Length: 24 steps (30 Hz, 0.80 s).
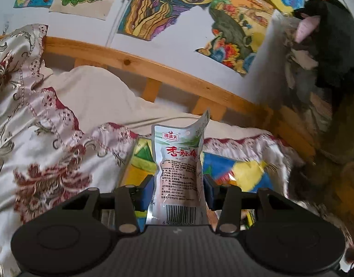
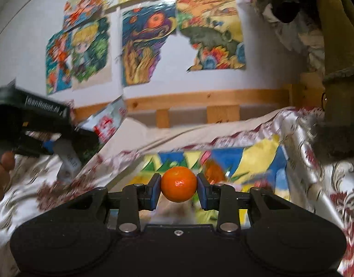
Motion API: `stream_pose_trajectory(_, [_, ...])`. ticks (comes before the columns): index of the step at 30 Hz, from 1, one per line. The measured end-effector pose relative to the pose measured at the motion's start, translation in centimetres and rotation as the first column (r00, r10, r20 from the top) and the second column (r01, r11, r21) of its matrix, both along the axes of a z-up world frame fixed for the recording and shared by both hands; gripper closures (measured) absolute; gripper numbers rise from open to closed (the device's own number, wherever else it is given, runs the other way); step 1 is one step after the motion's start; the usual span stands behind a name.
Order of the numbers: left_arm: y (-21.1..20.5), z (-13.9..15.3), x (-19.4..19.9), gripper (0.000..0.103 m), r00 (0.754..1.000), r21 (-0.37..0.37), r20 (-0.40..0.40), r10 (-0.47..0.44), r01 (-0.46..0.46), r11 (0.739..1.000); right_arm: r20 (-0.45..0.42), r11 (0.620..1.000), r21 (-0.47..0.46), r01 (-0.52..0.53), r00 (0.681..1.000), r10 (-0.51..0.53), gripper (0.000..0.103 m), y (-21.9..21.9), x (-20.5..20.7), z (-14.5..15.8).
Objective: Organize snacks
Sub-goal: 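Carry the snack bag and orange over the tray with both tools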
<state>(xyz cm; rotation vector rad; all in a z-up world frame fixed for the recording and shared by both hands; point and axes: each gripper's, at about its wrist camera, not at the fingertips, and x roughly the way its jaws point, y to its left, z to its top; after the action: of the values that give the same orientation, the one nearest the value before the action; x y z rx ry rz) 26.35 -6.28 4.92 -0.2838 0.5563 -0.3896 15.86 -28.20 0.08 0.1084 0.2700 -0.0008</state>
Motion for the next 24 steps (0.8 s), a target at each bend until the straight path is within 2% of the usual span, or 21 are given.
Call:
stream_pose_trajectory(7, [-2.1,-1.1,4.0,0.054,0.999,0.023,0.003,0.036,-0.036,0.999,0.027,0.995,0.06,0.077,0.997,-0.078,0.068,-3.4,3.4,-0.7])
stream_pose_trajectory(15, [-5.0,-4.2,6.2,0.054,0.998,0.063,-0.066,0.009,-0.005,0.998,-0.082,0.992,0.064,0.107,0.991,-0.102,0.068,-4.2,5.0,-2.1])
stream_pose_trajectory(24, [-6.8,-6.6,6.1,0.053,0.994,0.137,-0.108,0.008,0.007,0.991,-0.155,0.992,0.077,0.1,0.984,-0.087,0.068,-4.0,5.4,-3.6])
